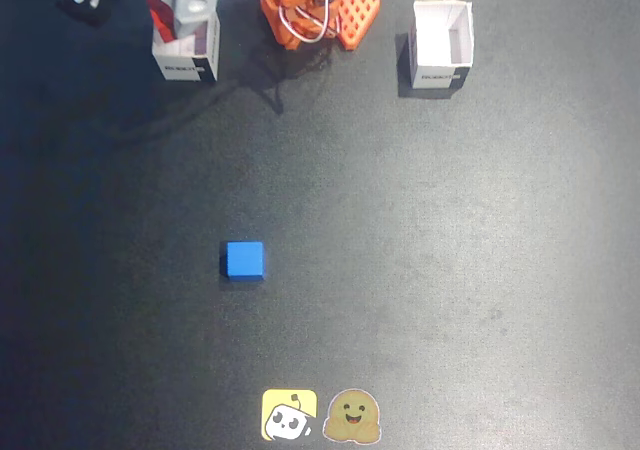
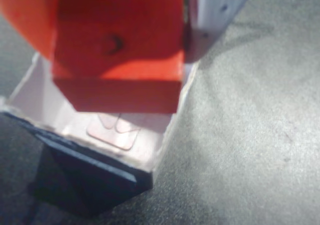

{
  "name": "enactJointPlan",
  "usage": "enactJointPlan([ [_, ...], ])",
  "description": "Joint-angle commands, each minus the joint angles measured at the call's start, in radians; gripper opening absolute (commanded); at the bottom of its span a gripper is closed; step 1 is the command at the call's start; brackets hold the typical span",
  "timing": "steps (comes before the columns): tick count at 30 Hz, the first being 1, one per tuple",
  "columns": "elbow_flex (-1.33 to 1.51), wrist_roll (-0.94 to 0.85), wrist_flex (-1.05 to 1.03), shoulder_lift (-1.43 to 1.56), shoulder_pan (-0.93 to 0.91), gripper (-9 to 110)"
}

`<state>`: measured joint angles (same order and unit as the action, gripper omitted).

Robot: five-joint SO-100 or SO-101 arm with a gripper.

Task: Put the red cube in the right box and the blue cube in the left box.

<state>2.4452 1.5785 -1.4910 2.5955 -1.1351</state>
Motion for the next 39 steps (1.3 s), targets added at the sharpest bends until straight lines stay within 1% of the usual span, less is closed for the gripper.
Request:
enactJointPlan([
  [1, -0.008, -0.014, 0.015, 0.018, -0.005, 17],
  [7, -0.012, -0.034, 0.017, 0.020, -0.003, 20],
  [9, -0.011, -0.037, 0.018, 0.020, -0.005, 19],
  [14, -0.011, -0.029, 0.021, 0.020, -0.003, 10],
  [18, -0.034, -0.037, 0.035, 0.020, 0.035, 8],
  [24, -0.078, -0.054, 0.049, 0.018, 0.141, 3],
  [30, -0.112, -0.114, 0.063, 0.020, 0.262, 4],
  [33, -0.120, -0.132, 0.066, 0.021, 0.356, 4],
  [39, -0.117, -0.064, 0.032, 0.077, 0.603, 2],
])
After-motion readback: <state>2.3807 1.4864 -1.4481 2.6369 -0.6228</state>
